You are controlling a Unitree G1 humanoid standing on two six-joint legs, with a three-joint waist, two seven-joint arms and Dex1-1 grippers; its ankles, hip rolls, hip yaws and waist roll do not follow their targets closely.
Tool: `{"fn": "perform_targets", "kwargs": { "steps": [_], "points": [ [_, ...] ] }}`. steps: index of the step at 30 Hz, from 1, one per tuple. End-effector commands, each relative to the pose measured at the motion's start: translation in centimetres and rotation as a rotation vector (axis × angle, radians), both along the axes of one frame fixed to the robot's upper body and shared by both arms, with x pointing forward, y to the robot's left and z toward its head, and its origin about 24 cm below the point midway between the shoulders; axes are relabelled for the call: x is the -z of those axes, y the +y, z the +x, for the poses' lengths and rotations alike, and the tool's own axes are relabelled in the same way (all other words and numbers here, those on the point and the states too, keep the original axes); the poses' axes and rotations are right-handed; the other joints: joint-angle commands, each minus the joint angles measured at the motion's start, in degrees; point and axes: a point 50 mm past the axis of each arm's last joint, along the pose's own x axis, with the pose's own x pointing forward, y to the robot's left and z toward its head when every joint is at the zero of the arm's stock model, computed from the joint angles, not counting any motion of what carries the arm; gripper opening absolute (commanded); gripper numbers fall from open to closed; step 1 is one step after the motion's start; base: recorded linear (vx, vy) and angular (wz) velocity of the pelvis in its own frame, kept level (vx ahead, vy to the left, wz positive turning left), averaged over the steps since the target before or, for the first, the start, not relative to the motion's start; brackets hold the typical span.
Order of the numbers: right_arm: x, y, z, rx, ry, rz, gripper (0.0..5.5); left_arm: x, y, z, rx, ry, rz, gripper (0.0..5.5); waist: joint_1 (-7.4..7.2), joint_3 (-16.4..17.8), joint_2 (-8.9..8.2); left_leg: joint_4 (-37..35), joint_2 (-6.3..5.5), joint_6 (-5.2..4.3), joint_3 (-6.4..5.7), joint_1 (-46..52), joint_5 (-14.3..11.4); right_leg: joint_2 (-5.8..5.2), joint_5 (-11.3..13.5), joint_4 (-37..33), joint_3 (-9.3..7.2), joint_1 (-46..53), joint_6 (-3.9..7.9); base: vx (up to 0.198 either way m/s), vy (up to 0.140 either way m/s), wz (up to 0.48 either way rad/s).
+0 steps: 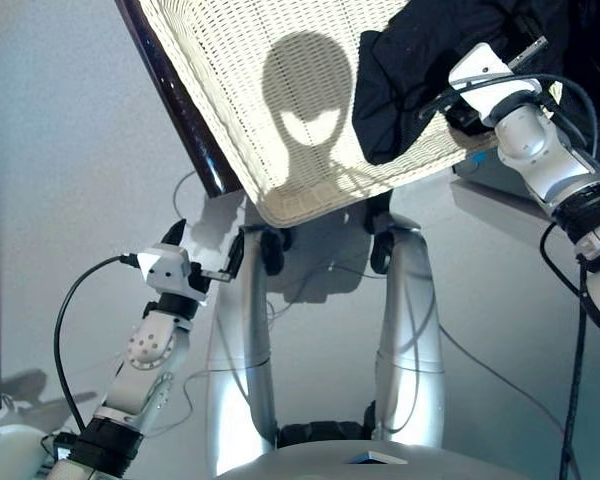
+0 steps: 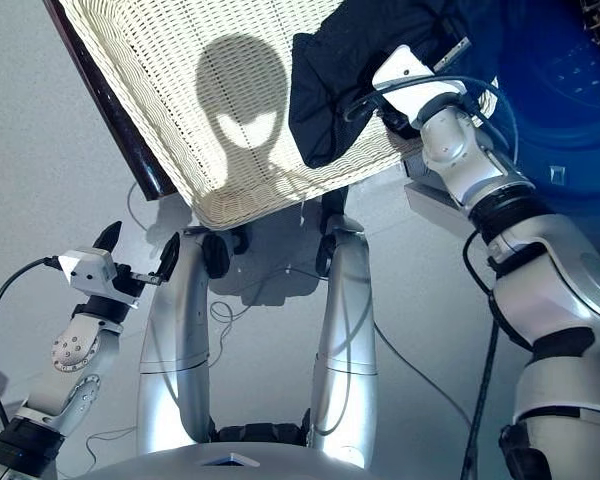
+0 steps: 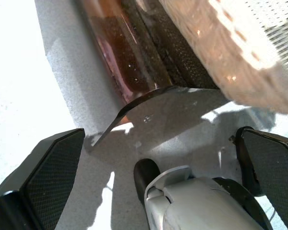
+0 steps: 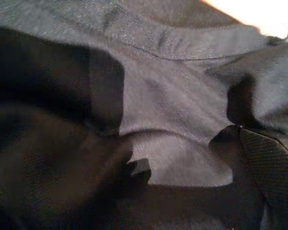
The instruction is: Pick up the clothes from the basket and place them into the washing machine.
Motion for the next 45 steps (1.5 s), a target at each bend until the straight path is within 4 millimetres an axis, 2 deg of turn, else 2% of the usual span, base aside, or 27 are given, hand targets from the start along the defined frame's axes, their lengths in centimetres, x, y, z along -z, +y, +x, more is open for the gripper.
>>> {"fn": "perform_targets", "kwargs": {
  "steps": [1, 4, 8, 12, 17, 20, 22, 27, 32, 34, 38, 45],
  "points": [
    [-8.8, -4.0, -4.2, -0.008, -0.333, 0.131, 5.5, 0.7, -0.2, -1.9, 0.002, 0.006, -0.041, 5.5, -0.84, -7.53, 0.72, -7.24, -0.4, -3.63, -3.65, 0.63, 5.33, 0.83, -1.27, -1.86, -4.87, 3.77, -3.72, 0.0, 0.0, 0.0],
    [-8.6, -4.2, -6.4, -0.104, -0.318, 0.144, 5.5, 0.5, 0.1, -2.1, 0.0, 0.0, -0.035, 5.5, -1.65, -7.67, 0.2, -6.77, -0.1, -3.6, -3.74, 0.55, 5.06, 0.89, -1.21, -2.03, -4.92, 3.83, -3.6, 0.0, 0.0, 0.0],
    [-7.3, -4.5, -9.5, -0.223, -0.24, 0.176, 5.5, 0.2, 0.6, -2.5, -0.001, -0.011, -0.015, 5.5, -3.18, -8.3, -0.35, -6.48, 0.2, -3.7, -3.99, 0.32, 4.99, 0.86, -1.14, -2.07, -5.0, 3.68, -3.51, 0.0, 0.0, 0.0],
    [-6.1, -4.6, -12.2, -0.32, -0.188, 0.233, 5.5, -0.1, 1.0, -3.0, 0.0, -0.014, -0.005, 5.5, -4.11, -9.16, -0.78, -6.67, 0.52, -3.84, -4.11, 0.39, 5.0, 0.68, -1.04, -2.48, -5.17, 3.75, -3.41, 0.0, 0.0, 0.0],
    [-4.4, -5.1, -15.1, -0.414, -0.136, 0.356, 5.5, -0.1, 1.3, -3.4, -0.005, -0.012, -0.003, 5.5, -5.21, -9.79, -1.36, -6.93, 0.73, -4.02, -4.07, 0.67, 5.02, 0.78, -1.18, -2.82, -5.34, 4.23, -3.24, 0.0, 0.0, 0.0],
    [-3.4, -5.5, -16.0, -0.439, -0.076, 0.423, 5.5, 0.0, 1.5, -3.6, 0.003, -0.003, -0.003, 5.5, -5.44, -10.07, -1.45, -7.08, 0.79, -4.13, -4.15, 0.76, 5.1, 0.83, -1.3, -2.92, -5.41, 4.49, -3.26, 0.0, 0.0, 0.0],
    [-2.6, -5.8, -16.0, -0.453, -0.071, 0.52, 5.5, 0.0, 1.5, -3.6, 0.008, -0.001, -0.005, 5.5, -5.33, -10.09, -1.54, -7.25, 0.94, -4.16, -4.07, 0.97, 5.14, 0.99, -1.16, -3.19, -5.33, 4.64, -3.26, 0.0, 0.0, 0.0],
    [-2.8, -5.5, -15.7, -0.447, -0.137, 0.544, 5.5, 0.2, 1.2, -3.4, 0.017, 0.013, -0.015, 5.5, -5.2, -9.95, -1.28, -7.13, 0.95, -4.16, -4.04, 0.84, 5.12, 1.08, -1.19, -3.13, -5.24, 4.6, -3.32, 0.0, 0.0, 0.0],
    [-2.1, -4.6, -14.8, -0.505, -0.113, 0.615, 5.5, 0.2, 1.0, -3.3, 0.021, 0.012, -0.017, 5.5, -4.69, -9.49, -0.91, -7.2, 0.81, -4.04, -4.01, 1.0, 5.19, 0.96, -1.24, -2.97, -5.24, 4.6, -3.3, 0.0, 0.0, 0.0],
    [-2.3, -4.2, -14.6, -0.461, -0.144, 0.544, 5.5, 0.2, 1.1, -3.3, 0.014, 0.015, -0.013, 5.5, -4.47, -9.44, -0.85, -7.11, 0.78, -4.02, -4.01, 0.97, 5.16, 0.98, -1.24, -2.93, -5.19, 4.6, -3.31, 0.0, 0.0, 0.0],
    [-2.0, -3.1, -13.6, -0.475, -0.121, 0.527, 5.5, 0.2, 0.9, -3.2, 0.02, 0.018, -0.011, 5.5, -3.83, -9.24, -0.44, -7.16, 0.68, -3.89, -3.98, 1.15, 5.19, 0.88, -1.28, -2.82, -5.21, 4.66, -3.31, 0.0, 0.0, 0.0],
    [-0.7, -1.8, -11.6, -0.482, -0.092, 0.585, 5.5, 0.0, 0.4, -2.7, 0.021, 0.004, -0.014, 5.5, -2.63, -8.66, 0.08, -7.24, 0.39, -3.66, -3.83, 1.14, 5.34, 0.64, -1.32, -2.68, -5.14, 4.69, -3.35, 0.0, 0.0, 0.0]
  ]
}}
